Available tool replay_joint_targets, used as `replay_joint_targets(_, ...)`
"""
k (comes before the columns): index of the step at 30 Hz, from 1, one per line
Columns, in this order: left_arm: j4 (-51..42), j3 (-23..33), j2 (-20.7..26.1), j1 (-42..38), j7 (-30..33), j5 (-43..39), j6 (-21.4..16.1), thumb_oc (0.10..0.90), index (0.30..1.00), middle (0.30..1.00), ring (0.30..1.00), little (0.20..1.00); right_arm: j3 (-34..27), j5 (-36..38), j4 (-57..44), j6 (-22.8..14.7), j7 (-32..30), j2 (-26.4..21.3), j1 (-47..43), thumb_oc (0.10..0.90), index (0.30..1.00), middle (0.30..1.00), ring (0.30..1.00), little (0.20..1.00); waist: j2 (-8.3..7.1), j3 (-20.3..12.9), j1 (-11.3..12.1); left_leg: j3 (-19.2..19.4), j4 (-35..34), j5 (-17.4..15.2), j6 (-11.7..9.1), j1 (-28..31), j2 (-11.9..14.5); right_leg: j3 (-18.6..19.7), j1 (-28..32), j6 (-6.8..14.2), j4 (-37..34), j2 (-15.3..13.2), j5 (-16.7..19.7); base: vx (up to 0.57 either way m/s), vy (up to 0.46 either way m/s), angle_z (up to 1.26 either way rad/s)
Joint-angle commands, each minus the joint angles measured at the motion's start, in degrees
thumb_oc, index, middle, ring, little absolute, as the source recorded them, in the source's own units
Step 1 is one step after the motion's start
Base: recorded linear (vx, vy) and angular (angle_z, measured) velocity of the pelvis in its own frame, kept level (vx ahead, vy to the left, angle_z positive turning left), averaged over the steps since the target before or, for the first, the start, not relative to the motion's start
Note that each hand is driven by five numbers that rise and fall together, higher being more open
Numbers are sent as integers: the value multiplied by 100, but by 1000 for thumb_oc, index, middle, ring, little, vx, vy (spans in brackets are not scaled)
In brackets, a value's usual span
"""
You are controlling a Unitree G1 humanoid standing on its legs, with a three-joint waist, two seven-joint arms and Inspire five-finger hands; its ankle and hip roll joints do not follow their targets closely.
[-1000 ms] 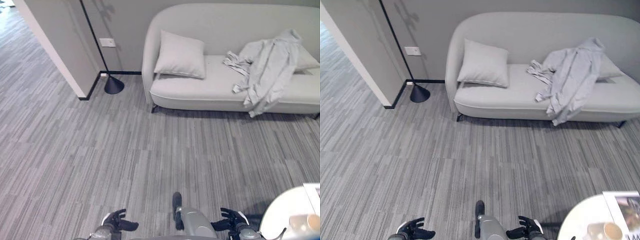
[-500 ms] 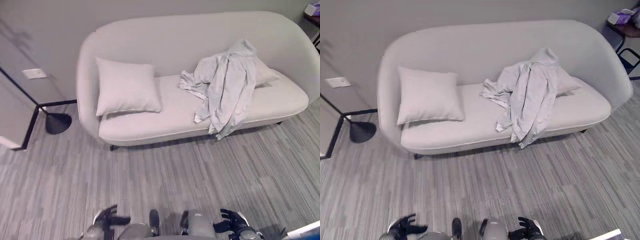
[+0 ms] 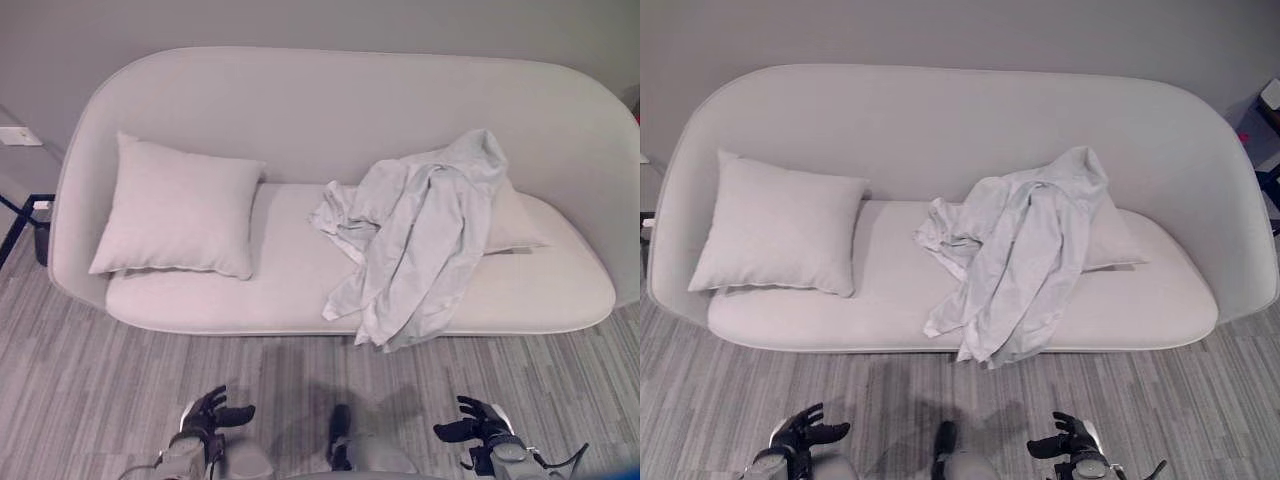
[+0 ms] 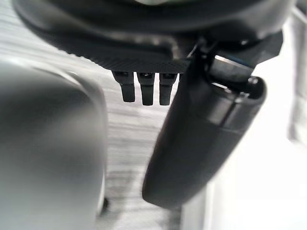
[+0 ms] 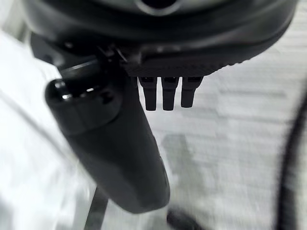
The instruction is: Hang the clothes on the sofa on the clothes rack.
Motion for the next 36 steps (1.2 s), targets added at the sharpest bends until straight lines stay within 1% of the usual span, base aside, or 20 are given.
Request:
replay_joint_targets(1,43,-241,87,130,145,135,-106,800,900,900,900,900,-31,144,-65,-47,-134,-402,407,800,900,900,900,900,309,-101,18,464,-1924,-43,433,94,-440,131,307,996,-368,-389,98,162,-35,-9)
replay_joint_targets(3,-33,-320,67,105,139,192,-105,800,900,900,900,900,-40,118,-135,-75,-253,-408,373,800,900,900,900,900,479,-150,118,243,-2852,435,367,10,-759,163,400,995,-368,-178,27,183,-20,-12)
replay_joint_targets(4,-56,-325,43,124,148,163,-106,800,900,900,900,900,-19,45,-132,-53,-266,-410,366,800,900,900,900,900,561,-172,134,100,-3188,472,381,192,-812,195,454,991,-368,-111,-6,181,-19,-51)
replay_joint_targets(7,-39,-317,9,178,243,140,-122,800,900,900,900,900,20,-137,-232,-26,-348,-370,356,800,900,900,900,900,578,-296,80,-41,-3443,497,426,510,-868,185,564,1028,-368,-119,-52,218,21,-51)
replay_joint_targets(10,-292,-94,161,281,269,95,-81,800,900,900,900,900,-173,-286,-1094,14,-402,-358,368,800,900,900,900,900,640,-280,105,212,-3589,345,582,829,-783,320,-106,1235,1351,-410,-84,117,134,-55)
replay_joint_targets(11,-525,-78,274,243,280,250,-94,800,900,900,900,900,-371,-355,-1792,-28,-485,-449,391,800,900,900,900,900,650,-90,-43,205,-3589,276,660,989,-763,527,-613,1392,2382,-576,32,-23,85,-73)
replay_joint_targets(12,-525,-79,274,242,280,251,-94,800,900,900,900,900,-374,-356,-1796,-25,-484,-449,393,800,900,900,900,900,656,-107,-34,214,-3589,283,659,968,-756,534,-636,1388,2375,-567,47,32,-46,-24)
replay_joint_targets(13,-1054,47,472,262,346,436,-130,800,900,900,900,900,-710,-523,-2738,-82,-519,-666,428,800,900,900,900,900,656,-91,-35,365,-3589,62,624,1125,-621,276,-833,1359,2211,-1350,362,138,-224,-16)
replay_joint_targets(14,-1462,51,641,230,542,743,-149,800,900,900,900,900,-980,-613,-3290,-135,-548,-941,387,800,900,900,900,900,629,-136,-68,300,-3589,-31,529,1163,-569,78,-662,1395,1188,-1505,521,163,-274,42)
replay_joint_targets(15,-1518,43,751,203,727,979,-73,800,900,900,900,900,-953,-781,-3278,-121,-748,-1165,276,800,900,900,900,900,580,-129,-96,304,-3589,-61,491,1150,-577,173,-604,1483,705,-1487,696,183,-248,-2)
replay_joint_targets(16,-2003,117,814,267,769,1128,-133,800,900,900,900,900,-1092,-913,-3590,-94,-639,-1216,384,800,900,900,900,900,516,-222,-85,228,-3589,-103,464,1161,-611,304,-391,1529,226,-1414,523,158,-153,-20)
replay_joint_targets(17,-2167,208,789,331,842,1164,-150,800,900,900,900,900,-1139,-993,-3713,-85,-663,-1289,403,800,900,900,900,900,445,-326,-16,238,-3589,-126,442,1152,-624,246,-234,1628,-75,-1431,558,203,-201,-15)
replay_joint_targets(18,-2354,269,731,369,871,1077,-172,800,900,900,900,900,-1220,-1060,-3892,-72,-704,-1300,377,800,900,900,900,900,385,-367,30,217,-3589,-127,384,1153,-598,199,-146,1649,-190,-1366,623,145,-207,7)
replay_joint_targets(20,-2809,304,645,409,854,956,-261,800,900,900,900,900,-1317,-1127,-4176,-93,-758,-1467,278,800,900,900,900,900,408,-402,42,139,-3589,-61,322,1056,-513,101,-71,1635,-368,-1253,697,80,-200,13)
replay_joint_targets(23,-3025,249,656,391,837,943,-298,800,900,900,900,900,-1321,-1014,-4242,-177,-827,-1644,55,800,900,900,900,900,475,-382,47,13,-3589,-13,266,952,-442,-30,-41,1603,-368,-1164,599,3,-128,37)
replay_joint_targets(26,-3552,108,690,231,952,872,-356,800,900,900,900,900,-1078,-751,-4497,-289,-935,-2001,-734,800,900,900,900,900,591,-282,143,-144,-3589,131,148,696,-310,-219,-135,1568,-368,-1036,480,-35,-92,37)
replay_joint_targets(29,-3669,41,691,184,943,714,-382,800,900,900,900,900,-891,-572,-4469,-315,-975,-2086,-1131,800,900,900,900,900,611,-220,173,-164,-3589,168,125,619,-291,-245,-194,1567,-368,-1017,488,-26,-5,23)
replay_joint_targets(31,-3783,-92,750,117,932,662,-394,800,900,900,900,900,-582,-411,-4258,-347,-1010,-2214,-1678,800,900,900,900,900,610,-143,235,-173,-3589,185,115,560,-280,-246,-250,1575,-368,-1006,508,-57,30,9)
replay_joint_targets(33,-4023,-333,852,-23,932,492,-402,800,900,900,900,900,58,-103,-3616,-278,-1143,-2284,-2805,800,900,900,900,900,582,69,399,-180,-3589,246,109,398,-265,-217,-441,1592,-368,-1010,590,-116,54,15)
replay_joint_targets(36,-4209,-394,853,-32,962,395,-424,800,900,900,900,900,367,96,-3204,-214,-1192,-2275,-3436,800,900,900,900,900,564,196,494,-147,-3589,301,105,267,-269,-187,-604,1609,-368,-1013,649,-90,44,-9)
